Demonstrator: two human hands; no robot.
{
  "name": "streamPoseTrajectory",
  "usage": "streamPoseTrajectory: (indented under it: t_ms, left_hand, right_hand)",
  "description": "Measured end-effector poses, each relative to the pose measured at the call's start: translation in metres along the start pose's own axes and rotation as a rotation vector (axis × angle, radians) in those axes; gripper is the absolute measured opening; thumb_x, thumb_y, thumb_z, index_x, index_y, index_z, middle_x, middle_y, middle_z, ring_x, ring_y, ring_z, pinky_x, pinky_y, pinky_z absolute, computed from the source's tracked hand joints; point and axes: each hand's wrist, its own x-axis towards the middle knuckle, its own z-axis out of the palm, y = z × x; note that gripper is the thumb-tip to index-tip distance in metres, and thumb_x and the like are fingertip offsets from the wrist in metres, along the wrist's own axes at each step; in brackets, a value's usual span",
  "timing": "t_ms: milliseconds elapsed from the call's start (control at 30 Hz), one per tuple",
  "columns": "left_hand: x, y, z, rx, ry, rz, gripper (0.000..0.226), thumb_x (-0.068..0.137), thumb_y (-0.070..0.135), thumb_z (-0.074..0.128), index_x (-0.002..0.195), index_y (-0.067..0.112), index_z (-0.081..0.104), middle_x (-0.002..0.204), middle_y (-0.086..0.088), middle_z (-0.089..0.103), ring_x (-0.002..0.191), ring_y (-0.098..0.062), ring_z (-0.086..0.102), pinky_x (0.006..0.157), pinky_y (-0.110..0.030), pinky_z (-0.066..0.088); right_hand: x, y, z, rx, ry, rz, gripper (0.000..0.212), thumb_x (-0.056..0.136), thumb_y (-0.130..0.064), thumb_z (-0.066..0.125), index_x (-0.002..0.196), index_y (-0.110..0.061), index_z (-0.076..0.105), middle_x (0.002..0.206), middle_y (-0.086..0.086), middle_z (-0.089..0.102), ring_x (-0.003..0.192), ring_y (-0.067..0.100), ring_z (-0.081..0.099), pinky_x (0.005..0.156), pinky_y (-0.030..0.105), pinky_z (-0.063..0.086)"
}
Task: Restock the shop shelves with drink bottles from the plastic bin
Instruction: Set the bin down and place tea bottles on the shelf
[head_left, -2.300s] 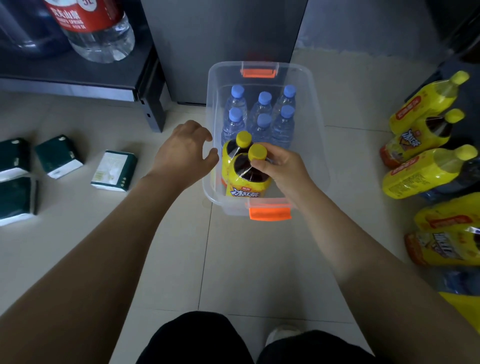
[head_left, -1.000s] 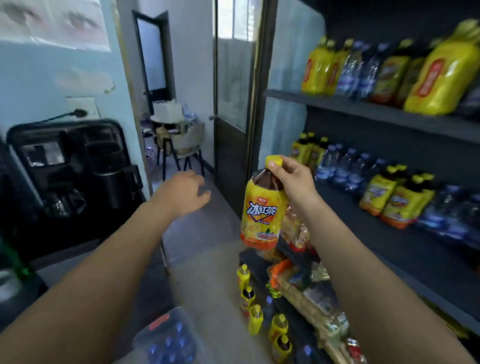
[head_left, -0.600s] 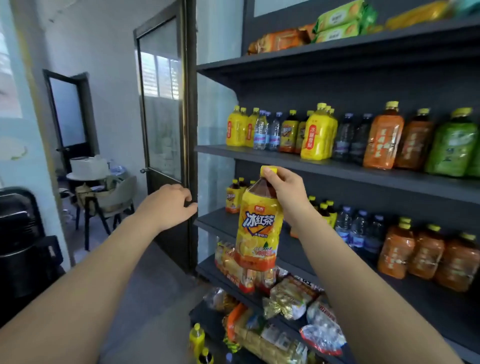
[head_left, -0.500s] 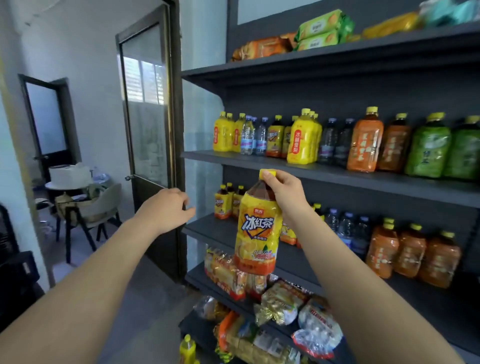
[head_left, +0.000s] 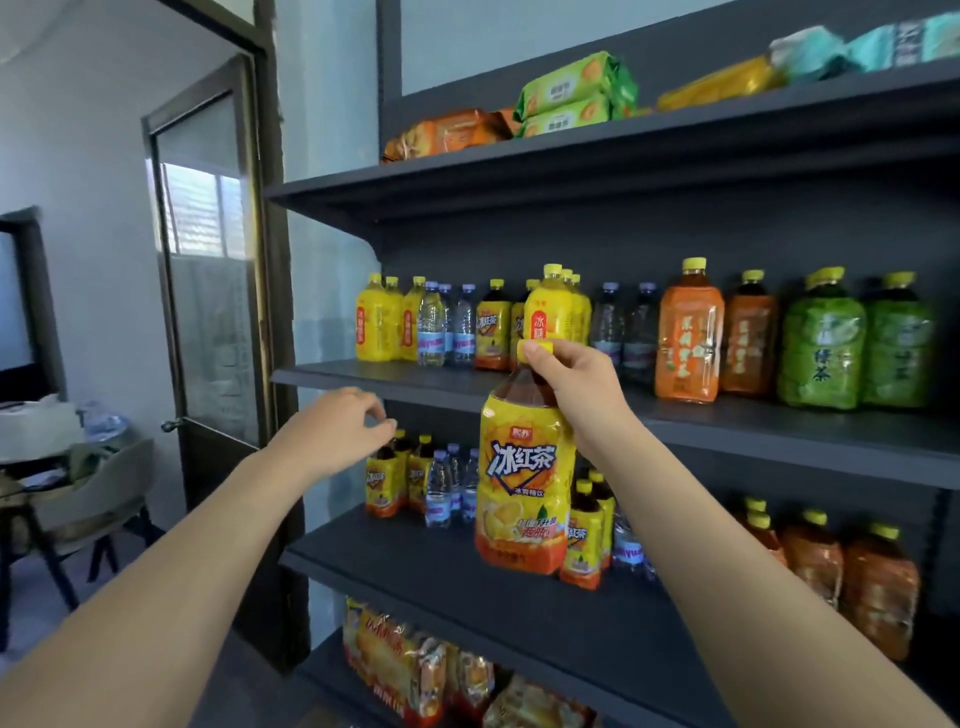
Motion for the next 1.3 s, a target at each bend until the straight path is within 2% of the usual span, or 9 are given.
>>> streamPoseTrajectory:
  t_ms: [67, 167, 267, 500, 667, 867, 967, 1167, 1300]
  left_hand:
    - [0.012, -0.002, 0.007, -0.029, 0.007, 0.01, 0.029, 0.093, 0.038, 0.048, 0.11, 0.017, 0.06, 0.123, -0.003, 0.055, 0.112, -0.019, 0.051, 0.09, -0.03, 0.04]
    - [0.027, -0.004, 0.016, -0.051, 0.009, 0.022, 0.027, 0.093, 0.037, 0.049, 0.109, 0.018, 0.06, 0.121, -0.002, 0.056, 0.108, -0.017, 0.052, 0.086, -0.027, 0.04]
    - [0.043, -0.01, 0.019, -0.075, 0.042, 0.038, 0.027, 0.093, 0.035, 0.05, 0.107, 0.016, 0.062, 0.116, -0.002, 0.057, 0.103, -0.016, 0.054, 0.083, -0.025, 0.039]
    - [0.11, -0.057, 0.023, -0.097, 0.053, 0.1, 0.03, 0.091, 0.037, 0.051, 0.108, 0.015, 0.063, 0.114, -0.003, 0.06, 0.103, -0.019, 0.055, 0.09, -0.037, 0.047]
    - [0.176, -0.094, 0.031, -0.095, 0.068, 0.204, 0.03, 0.091, 0.036, 0.05, 0.107, 0.014, 0.064, 0.113, -0.004, 0.06, 0.098, -0.018, 0.053, 0.082, -0.031, 0.045]
    - [0.254, -0.117, 0.043, -0.135, 0.066, 0.281, 0.03, 0.09, 0.036, 0.052, 0.109, 0.016, 0.064, 0.117, -0.003, 0.06, 0.102, -0.019, 0.054, 0.085, -0.032, 0.046]
    - [0.283, -0.119, 0.053, -0.126, 0.06, 0.301, 0.029, 0.09, 0.036, 0.051, 0.107, 0.016, 0.064, 0.114, -0.002, 0.061, 0.096, -0.017, 0.054, 0.076, -0.028, 0.043]
    - [0.325, -0.113, 0.077, -0.091, 0.007, 0.31, 0.03, 0.091, 0.037, 0.051, 0.106, 0.014, 0.064, 0.111, -0.006, 0.062, 0.095, -0.021, 0.058, 0.081, -0.032, 0.049]
    - [0.341, -0.107, 0.092, -0.095, -0.022, 0.304, 0.031, 0.092, 0.038, 0.05, 0.108, 0.015, 0.062, 0.108, -0.004, 0.063, 0.091, -0.017, 0.058, 0.08, -0.031, 0.05]
  right_hand:
    - [0.012, 0.004, -0.002, -0.016, 0.006, -0.02, 0.01, 0.092, -0.031, 0.058, 0.084, -0.027, 0.064, 0.087, -0.001, 0.069, 0.078, 0.009, 0.066, 0.069, 0.02, 0.053]
    - [0.026, 0.01, -0.001, -0.025, 0.038, 0.004, 0.012, 0.091, -0.032, 0.06, 0.084, -0.025, 0.066, 0.092, 0.006, 0.071, 0.085, 0.018, 0.068, 0.077, 0.031, 0.056]
    - [0.041, 0.012, 0.007, -0.003, 0.043, 0.036, 0.016, 0.09, -0.032, 0.061, 0.084, -0.018, 0.068, 0.083, 0.004, 0.07, 0.078, 0.018, 0.068, 0.074, 0.033, 0.057]
    - [0.092, 0.017, 0.05, -0.007, 0.123, 0.001, 0.019, 0.088, -0.033, 0.064, 0.079, -0.016, 0.067, 0.077, 0.003, 0.069, 0.077, 0.022, 0.068, 0.076, 0.037, 0.057]
    - [0.146, 0.031, 0.09, -0.017, 0.248, 0.014, 0.029, 0.083, -0.04, 0.068, 0.091, -0.012, 0.069, 0.109, 0.01, 0.068, 0.104, 0.028, 0.063, 0.093, 0.045, 0.052]
    - [0.197, 0.041, 0.118, -0.057, 0.324, -0.026, 0.023, 0.087, -0.037, 0.064, 0.073, -0.019, 0.065, 0.074, 0.0, 0.066, 0.076, 0.018, 0.063, 0.077, 0.034, 0.054]
    - [0.218, 0.043, 0.123, -0.09, 0.368, -0.051, 0.024, 0.087, -0.037, 0.065, 0.078, -0.015, 0.067, 0.077, 0.004, 0.066, 0.078, 0.02, 0.063, 0.08, 0.037, 0.054]
    - [0.257, 0.045, 0.112, -0.102, 0.408, -0.076, 0.021, 0.086, -0.037, 0.066, 0.087, -0.016, 0.065, 0.082, 0.001, 0.067, 0.083, 0.021, 0.067, 0.078, 0.034, 0.057]
    - [0.285, 0.051, 0.107, -0.134, 0.383, -0.11, 0.018, 0.086, -0.037, 0.065, 0.077, -0.023, 0.058, 0.084, 0.002, 0.067, 0.089, 0.024, 0.067, 0.083, 0.037, 0.057]
